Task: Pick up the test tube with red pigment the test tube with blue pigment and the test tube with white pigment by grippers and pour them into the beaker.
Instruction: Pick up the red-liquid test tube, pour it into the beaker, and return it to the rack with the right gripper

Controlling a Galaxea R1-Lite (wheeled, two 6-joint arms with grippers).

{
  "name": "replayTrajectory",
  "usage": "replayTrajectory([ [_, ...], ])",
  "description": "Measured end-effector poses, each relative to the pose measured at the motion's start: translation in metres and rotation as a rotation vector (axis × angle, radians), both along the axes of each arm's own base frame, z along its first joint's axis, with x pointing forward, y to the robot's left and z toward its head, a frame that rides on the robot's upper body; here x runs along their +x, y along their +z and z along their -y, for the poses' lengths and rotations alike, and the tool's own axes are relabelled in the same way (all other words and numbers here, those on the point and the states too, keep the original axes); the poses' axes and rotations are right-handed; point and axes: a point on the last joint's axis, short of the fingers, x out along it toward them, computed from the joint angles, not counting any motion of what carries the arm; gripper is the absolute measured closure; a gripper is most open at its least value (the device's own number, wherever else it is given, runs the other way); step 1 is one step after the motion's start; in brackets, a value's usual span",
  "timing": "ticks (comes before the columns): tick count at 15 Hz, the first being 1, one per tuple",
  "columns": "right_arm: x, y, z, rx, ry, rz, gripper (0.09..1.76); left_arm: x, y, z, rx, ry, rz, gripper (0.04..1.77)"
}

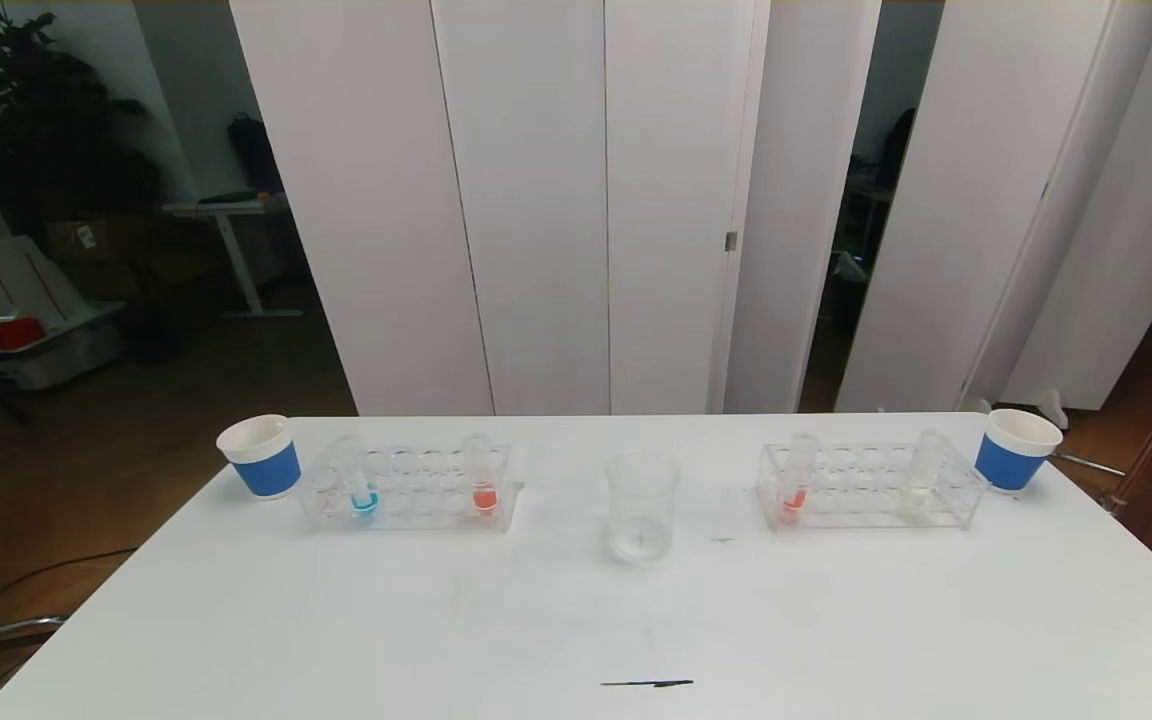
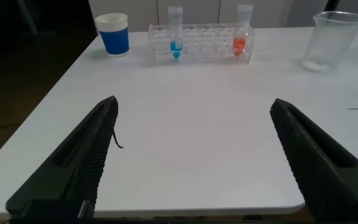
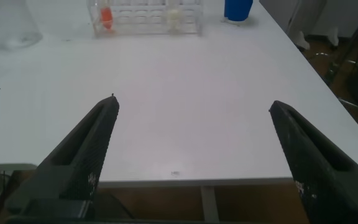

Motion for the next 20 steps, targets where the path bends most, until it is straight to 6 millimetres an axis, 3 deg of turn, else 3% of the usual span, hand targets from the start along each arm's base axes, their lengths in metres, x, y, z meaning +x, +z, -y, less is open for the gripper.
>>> replayTrajectory([
  [3,0.001,0.020,0.000,-0.003,0.004,0.031,0.11,0.000,0.000,0.000,0.000,0.000,0.000,0.06],
  [7,0.020,0.075,0.000,-0.010,0.008,0.099,0.11,0.000,0.000,0.000,0.000,0.000,0.000,0.06],
  [13,0.092,0.159,0.000,-0.024,0.026,0.119,0.11,0.000,0.000,0.000,0.000,0.000,0.000,0.06],
  [17,0.159,0.175,-0.010,-0.016,0.090,0.133,0.11,0.000,0.000,0.000,0.000,0.000,0.000,0.06],
  [20,0.208,0.160,-0.019,-0.007,0.121,0.100,0.11,0.000,0.000,0.000,0.000,0.000,0.000,0.06],
])
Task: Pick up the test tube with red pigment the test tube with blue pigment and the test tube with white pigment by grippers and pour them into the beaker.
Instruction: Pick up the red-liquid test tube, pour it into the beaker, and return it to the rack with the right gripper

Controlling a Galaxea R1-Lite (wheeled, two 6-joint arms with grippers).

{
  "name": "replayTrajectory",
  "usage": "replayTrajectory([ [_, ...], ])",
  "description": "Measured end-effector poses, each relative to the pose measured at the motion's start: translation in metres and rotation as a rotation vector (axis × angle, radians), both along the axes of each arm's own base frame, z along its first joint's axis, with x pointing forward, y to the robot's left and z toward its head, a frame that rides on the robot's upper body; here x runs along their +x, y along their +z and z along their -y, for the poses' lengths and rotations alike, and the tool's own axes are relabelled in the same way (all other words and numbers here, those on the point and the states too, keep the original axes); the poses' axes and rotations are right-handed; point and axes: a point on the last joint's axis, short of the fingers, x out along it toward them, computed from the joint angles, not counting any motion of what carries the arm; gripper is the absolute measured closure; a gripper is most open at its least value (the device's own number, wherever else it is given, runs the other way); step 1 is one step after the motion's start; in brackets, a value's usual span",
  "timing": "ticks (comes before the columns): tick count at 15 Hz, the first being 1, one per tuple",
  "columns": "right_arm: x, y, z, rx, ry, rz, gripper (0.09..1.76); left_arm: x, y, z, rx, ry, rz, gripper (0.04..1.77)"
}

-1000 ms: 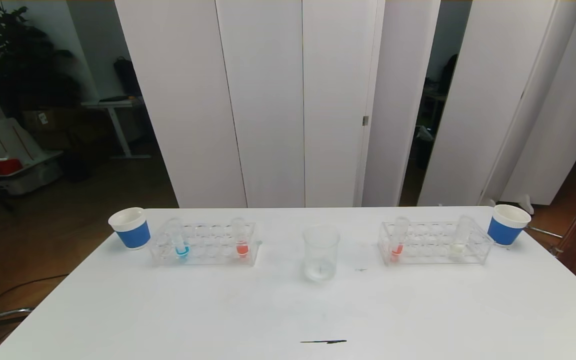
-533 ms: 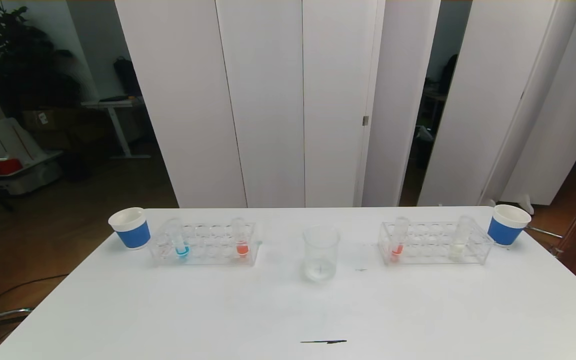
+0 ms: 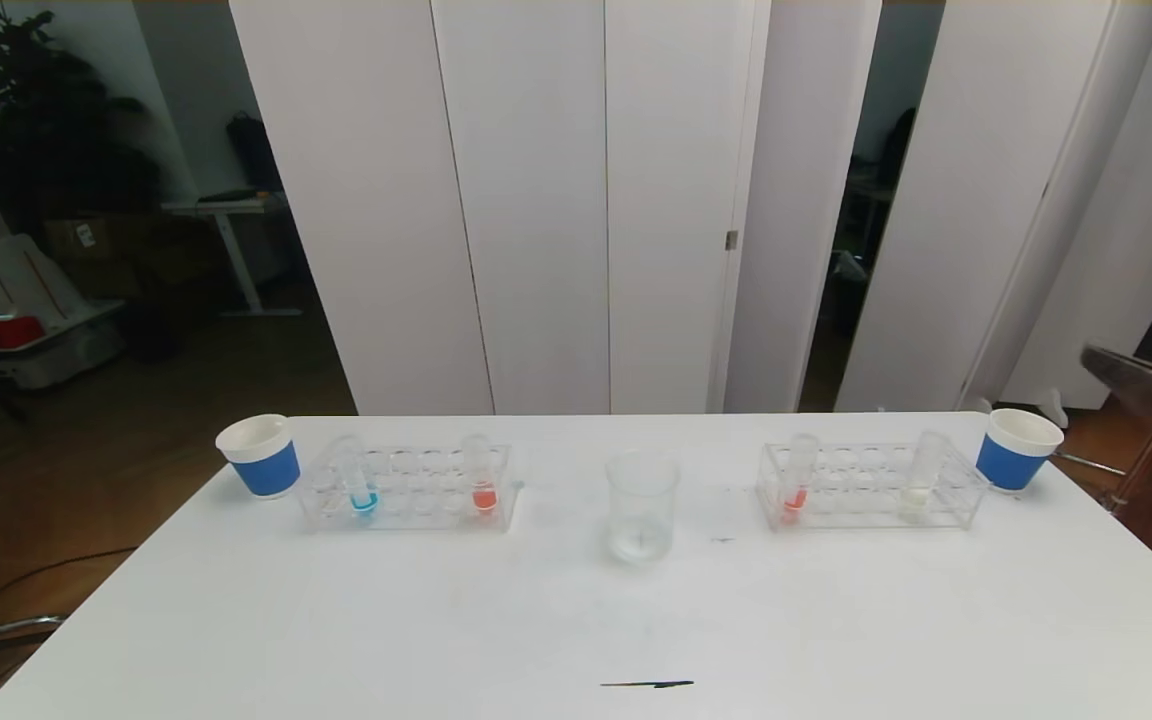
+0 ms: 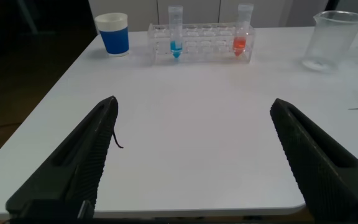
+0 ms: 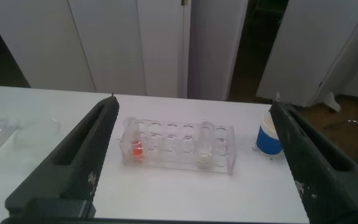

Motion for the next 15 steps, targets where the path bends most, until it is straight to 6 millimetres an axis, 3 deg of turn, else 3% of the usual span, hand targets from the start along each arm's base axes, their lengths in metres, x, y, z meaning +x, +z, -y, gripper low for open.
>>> replayTrajectory([
  [3,0.035,-0.028,-0.010,0.026,0.025,-0.058,0.11,0.000,0.000,0.000,0.000,0.000,0.000,0.06],
  [6,0.056,-0.061,-0.023,0.024,0.066,-0.122,0.11,0.000,0.000,0.000,0.000,0.000,0.000,0.06],
  [10,0.062,-0.101,-0.043,0.014,0.115,-0.180,0.11,0.000,0.000,0.000,0.000,0.000,0.000,0.06],
  [15,0.075,-0.137,-0.061,-0.008,0.046,-0.253,0.11,0.000,0.000,0.000,0.000,0.000,0.000,0.06],
])
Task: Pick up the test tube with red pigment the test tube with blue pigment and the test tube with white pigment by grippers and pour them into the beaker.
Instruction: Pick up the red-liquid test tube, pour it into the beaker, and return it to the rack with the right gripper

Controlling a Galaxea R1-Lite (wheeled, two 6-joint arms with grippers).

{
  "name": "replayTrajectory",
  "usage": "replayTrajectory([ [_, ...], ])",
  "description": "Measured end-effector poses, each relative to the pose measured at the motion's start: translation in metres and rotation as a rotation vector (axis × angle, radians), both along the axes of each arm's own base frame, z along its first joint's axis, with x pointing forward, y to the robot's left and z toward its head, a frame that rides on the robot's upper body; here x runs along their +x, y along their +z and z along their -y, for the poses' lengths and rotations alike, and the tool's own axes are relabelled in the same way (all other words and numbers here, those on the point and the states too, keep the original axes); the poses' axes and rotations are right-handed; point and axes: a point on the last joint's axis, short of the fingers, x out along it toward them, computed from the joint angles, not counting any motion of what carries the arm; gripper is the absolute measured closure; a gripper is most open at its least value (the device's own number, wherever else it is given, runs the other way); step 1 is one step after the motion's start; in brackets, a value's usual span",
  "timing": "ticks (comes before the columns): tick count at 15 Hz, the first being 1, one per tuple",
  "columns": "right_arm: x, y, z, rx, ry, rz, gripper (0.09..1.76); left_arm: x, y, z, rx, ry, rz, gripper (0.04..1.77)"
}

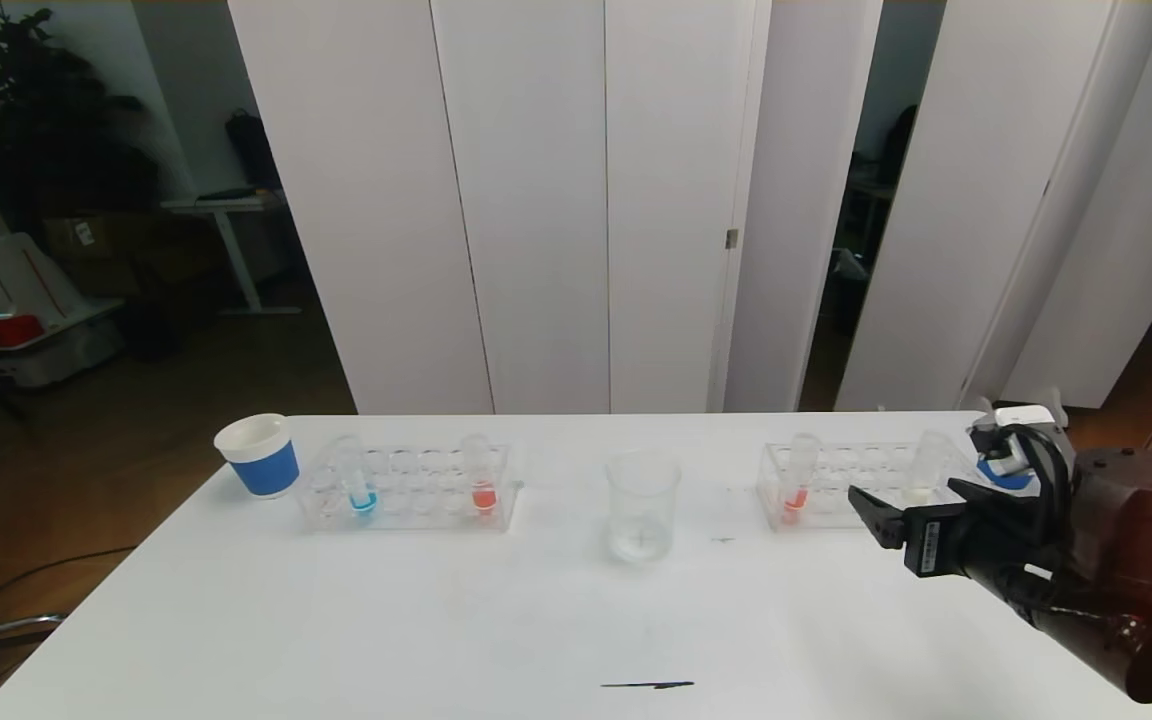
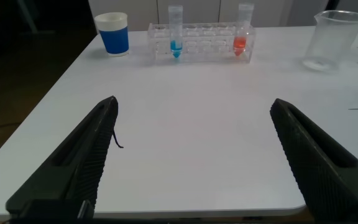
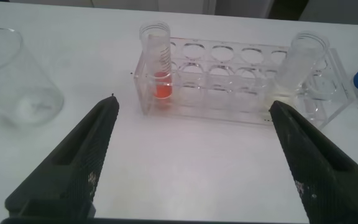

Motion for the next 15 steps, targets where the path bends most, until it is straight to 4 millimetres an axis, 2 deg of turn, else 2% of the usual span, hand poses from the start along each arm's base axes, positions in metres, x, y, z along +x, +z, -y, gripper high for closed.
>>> replayTrajectory([
  [11,0.080,-0.038,-0.035,-0.051,0.015,0.034,0.11,0.000,0.000,0.000,0.000,0.000,0.000,0.06],
  [15,0.096,-0.046,-0.046,-0.055,0.029,0.042,0.11,0.000,0.000,0.000,0.000,0.000,0.000,0.06],
])
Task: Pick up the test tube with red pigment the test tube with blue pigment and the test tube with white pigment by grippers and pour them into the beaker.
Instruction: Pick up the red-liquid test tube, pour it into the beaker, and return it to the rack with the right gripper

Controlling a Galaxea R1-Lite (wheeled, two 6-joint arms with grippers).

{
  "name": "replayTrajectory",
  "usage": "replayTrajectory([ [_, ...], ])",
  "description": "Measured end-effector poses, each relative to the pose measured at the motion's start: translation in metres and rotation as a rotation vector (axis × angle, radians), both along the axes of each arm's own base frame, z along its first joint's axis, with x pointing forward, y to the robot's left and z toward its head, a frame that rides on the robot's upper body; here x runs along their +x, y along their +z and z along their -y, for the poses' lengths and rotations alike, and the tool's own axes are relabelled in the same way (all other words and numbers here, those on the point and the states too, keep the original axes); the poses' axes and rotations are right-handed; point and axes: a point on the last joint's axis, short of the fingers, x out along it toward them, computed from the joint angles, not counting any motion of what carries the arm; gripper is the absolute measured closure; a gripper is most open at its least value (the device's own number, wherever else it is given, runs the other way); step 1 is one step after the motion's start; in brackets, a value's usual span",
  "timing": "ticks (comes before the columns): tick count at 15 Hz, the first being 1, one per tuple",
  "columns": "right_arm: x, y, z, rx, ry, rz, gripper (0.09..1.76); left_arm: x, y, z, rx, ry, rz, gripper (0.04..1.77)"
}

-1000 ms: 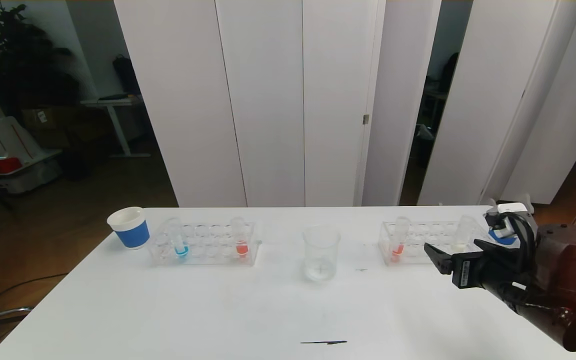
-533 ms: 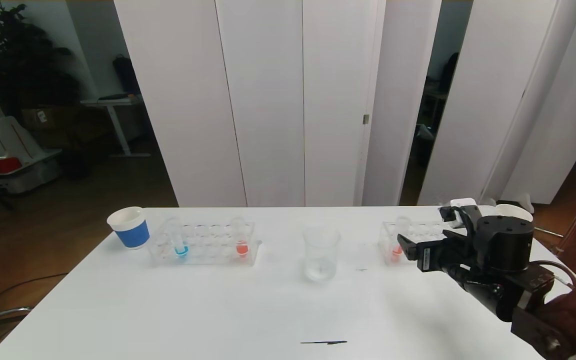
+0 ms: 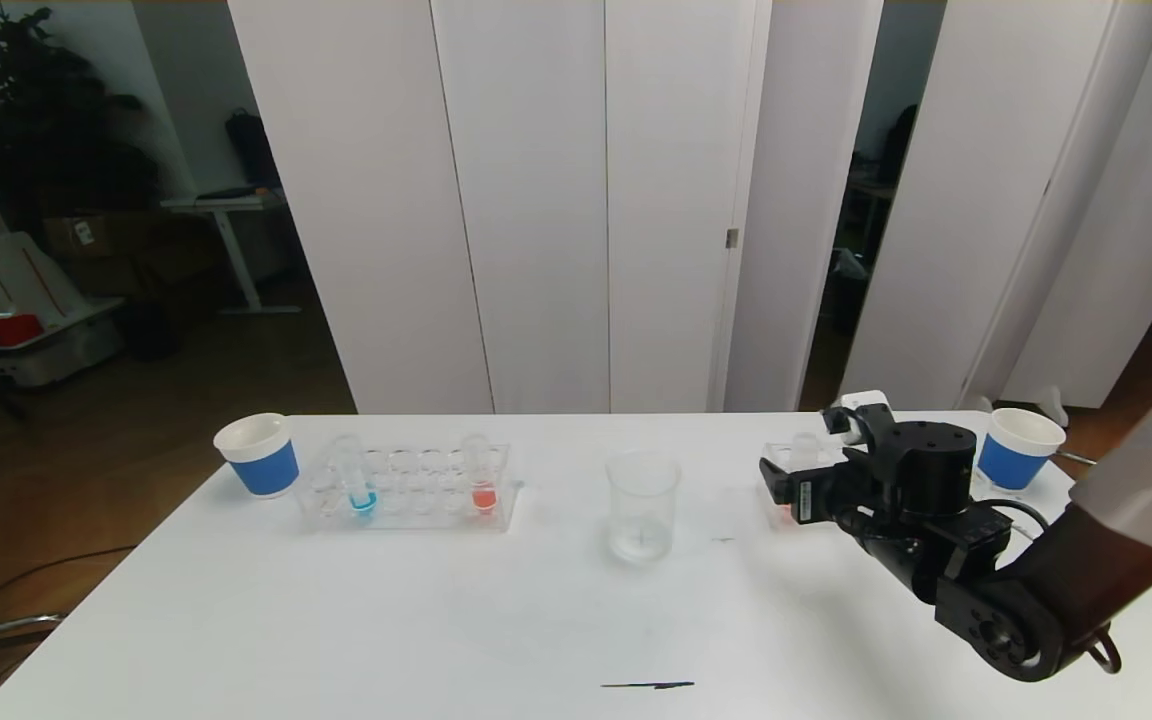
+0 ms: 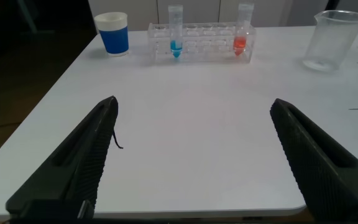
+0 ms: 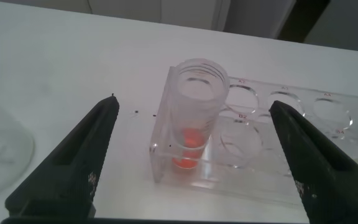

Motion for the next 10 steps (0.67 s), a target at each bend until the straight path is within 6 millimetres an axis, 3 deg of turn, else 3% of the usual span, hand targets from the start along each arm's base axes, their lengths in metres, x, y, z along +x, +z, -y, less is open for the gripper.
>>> replayTrajectory([
  [7,0.012,-0.008,-0.010,0.002,0.015,0.008,0.11,0.000,0.000,0.000,0.000,0.000,0.000,0.06],
  [8,0.014,-0.008,-0.010,0.003,0.011,0.008,0.17,0.000,0.000,0.000,0.000,0.000,0.000,0.06],
  [9,0.016,-0.009,-0.010,0.003,0.010,0.008,0.40,0.000,0.000,0.000,0.000,0.000,0.000,0.06],
  [10,0.017,-0.011,-0.009,0.002,0.008,0.007,0.76,0.000,0.000,0.000,0.000,0.000,0.000,0.06],
])
